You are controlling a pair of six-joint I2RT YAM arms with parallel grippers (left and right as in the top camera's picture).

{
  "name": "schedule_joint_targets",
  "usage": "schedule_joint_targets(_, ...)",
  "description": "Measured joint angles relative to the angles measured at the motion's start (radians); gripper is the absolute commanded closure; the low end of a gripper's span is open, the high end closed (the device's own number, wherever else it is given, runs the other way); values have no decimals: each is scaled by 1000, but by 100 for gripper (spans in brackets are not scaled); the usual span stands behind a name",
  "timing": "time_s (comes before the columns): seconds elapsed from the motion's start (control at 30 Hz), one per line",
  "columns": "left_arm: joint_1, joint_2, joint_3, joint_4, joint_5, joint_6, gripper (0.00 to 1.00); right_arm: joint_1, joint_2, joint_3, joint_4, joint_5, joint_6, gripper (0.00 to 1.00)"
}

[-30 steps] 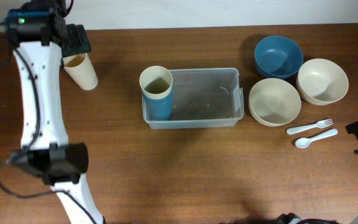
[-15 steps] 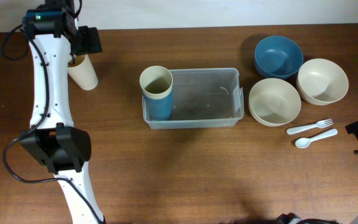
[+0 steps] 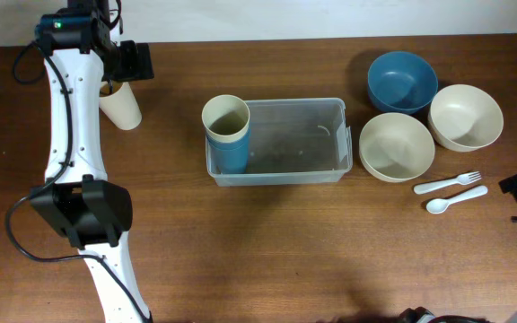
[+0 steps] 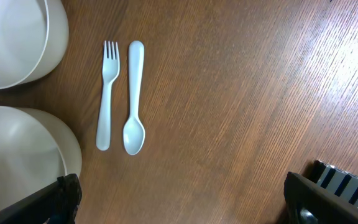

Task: Pack container
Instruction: 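Move the left gripper back to the remaining cream cup, then lower the left gripper and grasp the remaining cream cup's rim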

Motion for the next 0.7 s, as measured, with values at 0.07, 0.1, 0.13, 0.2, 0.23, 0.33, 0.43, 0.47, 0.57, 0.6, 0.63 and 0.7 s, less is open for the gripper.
schedule_joint_targets(0.07, 0, 0, 0, 0, 0, 3, 0, 0, 0, 0, 0, 0, 0, 1)
schedule_joint_targets(0.1, 0, 0, 0, 0, 0, 4, 0, 0, 0, 0, 0, 0, 0, 1)
schedule_joint_targets(0.13, 0, 0, 0, 0, 0, 4, 0, 0, 0, 0, 0, 0, 0, 1)
schedule_joint_targets(0.2, 0, 2, 0, 0, 0, 8, 0, 0, 0, 0, 0, 0, -1, 2)
schedule_joint_targets(0.23, 0, 6, 0, 0, 0, 11, 0, 0, 0, 0, 0, 0, 0, 1)
schedule_joint_targets(0.33, 0, 26, 0, 1, 0, 18, 0, 0, 0, 0, 0, 0, 0, 1)
schedule_joint_targets(0.43, 0, 57, 0, 12, 0, 19, 0, 0, 0, 0, 0, 0, 0, 1)
schedule_joint_targets(0.47, 0, 67, 0, 16, 0, 19, 0, 0, 0, 0, 0, 0, 0, 1)
schedule_joint_targets(0.57, 0, 80, 0, 23, 0, 19, 0, 0, 0, 0, 0, 0, -1, 1)
schedule_joint_targets(0.6, 0, 80, 0, 25, 0, 19, 0, 0, 0, 0, 0, 0, 0, 1)
schedule_joint_targets(0.63, 0, 80, 0, 26, 0, 19, 0, 0, 0, 0, 0, 0, 0, 1)
schedule_joint_targets(0.7, 0, 80, 0, 26, 0, 19, 0, 0, 0, 0, 0, 0, -1, 1)
